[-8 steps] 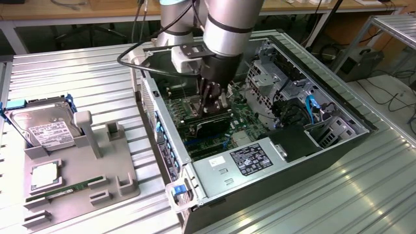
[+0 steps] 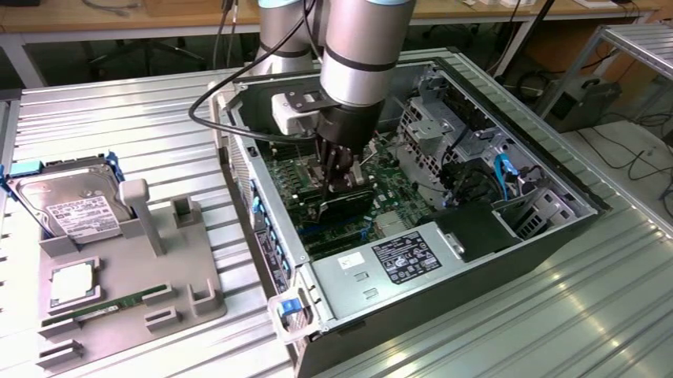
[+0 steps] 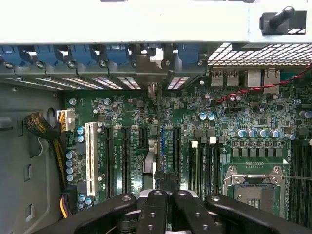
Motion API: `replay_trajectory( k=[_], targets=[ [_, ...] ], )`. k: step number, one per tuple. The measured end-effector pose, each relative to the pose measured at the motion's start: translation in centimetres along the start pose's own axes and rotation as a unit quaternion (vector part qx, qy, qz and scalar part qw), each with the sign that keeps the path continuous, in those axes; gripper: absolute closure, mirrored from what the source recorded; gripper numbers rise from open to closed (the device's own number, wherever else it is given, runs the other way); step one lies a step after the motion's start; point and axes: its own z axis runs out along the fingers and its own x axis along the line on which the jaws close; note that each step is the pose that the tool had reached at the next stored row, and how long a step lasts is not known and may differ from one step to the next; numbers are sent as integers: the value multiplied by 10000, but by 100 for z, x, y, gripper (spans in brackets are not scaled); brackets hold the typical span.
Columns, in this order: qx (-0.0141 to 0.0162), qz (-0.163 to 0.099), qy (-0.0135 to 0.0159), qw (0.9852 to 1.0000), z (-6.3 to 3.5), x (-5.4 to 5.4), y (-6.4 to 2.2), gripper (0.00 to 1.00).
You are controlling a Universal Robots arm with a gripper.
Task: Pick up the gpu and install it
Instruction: 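Insert the gpu into the slot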
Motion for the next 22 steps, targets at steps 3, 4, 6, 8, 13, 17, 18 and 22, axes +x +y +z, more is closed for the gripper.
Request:
replay_trajectory(
  k=[3,4,6,8,13,17,18,22],
  targets=[
    [0,0,-1,10000,1,-2,0,89],
    [0,0,0,10000,0,-7,0,89],
    [1,0,-1,10000,1,-14,0,89],
    [1,0,-1,10000,1,-14,2,89],
    [9,0,-4,10000,12,-15,40,89],
    [16,0,1,10000,22,-14,47,89],
    [16,0,1,10000,22,-14,47,89],
    [18,1,-2,10000,-87,-12,50,89]
  ],
)
